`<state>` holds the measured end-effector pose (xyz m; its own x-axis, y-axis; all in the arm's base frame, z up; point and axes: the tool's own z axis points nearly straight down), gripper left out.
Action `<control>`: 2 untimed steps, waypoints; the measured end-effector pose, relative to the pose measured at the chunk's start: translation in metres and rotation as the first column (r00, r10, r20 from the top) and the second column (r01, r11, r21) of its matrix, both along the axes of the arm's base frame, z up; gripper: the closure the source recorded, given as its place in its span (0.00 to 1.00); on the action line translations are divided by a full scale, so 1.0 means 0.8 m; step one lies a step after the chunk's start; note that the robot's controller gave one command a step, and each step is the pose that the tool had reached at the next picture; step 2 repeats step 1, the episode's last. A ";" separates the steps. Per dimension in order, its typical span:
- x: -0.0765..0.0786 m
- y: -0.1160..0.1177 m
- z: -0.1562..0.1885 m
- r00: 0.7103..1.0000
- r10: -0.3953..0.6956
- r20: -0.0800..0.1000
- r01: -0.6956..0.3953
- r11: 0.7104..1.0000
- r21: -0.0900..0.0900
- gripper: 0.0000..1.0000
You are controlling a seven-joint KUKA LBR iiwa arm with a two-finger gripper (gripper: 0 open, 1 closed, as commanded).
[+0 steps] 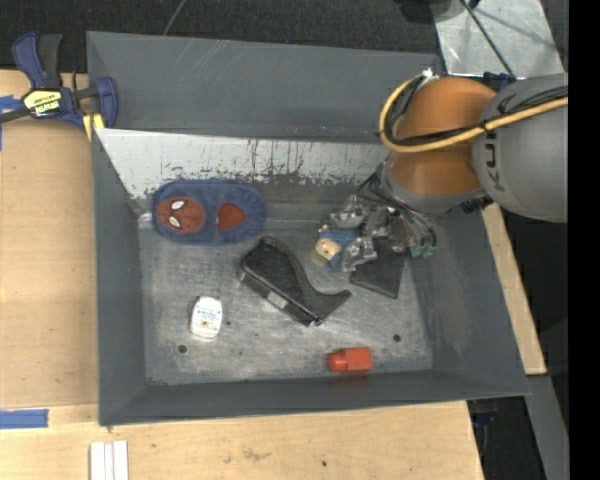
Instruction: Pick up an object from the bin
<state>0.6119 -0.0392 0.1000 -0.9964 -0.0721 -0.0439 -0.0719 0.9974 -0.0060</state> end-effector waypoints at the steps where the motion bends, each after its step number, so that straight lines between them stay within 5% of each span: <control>1: -0.009 -0.009 0.131 0.991 0.131 -0.032 -0.131 0.991 0.000 1.00; 2: -0.009 -0.009 0.131 0.991 0.131 -0.032 -0.131 0.991 0.000 1.00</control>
Offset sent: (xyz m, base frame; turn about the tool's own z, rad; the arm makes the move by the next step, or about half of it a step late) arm -0.0102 -0.0065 0.0992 -0.1323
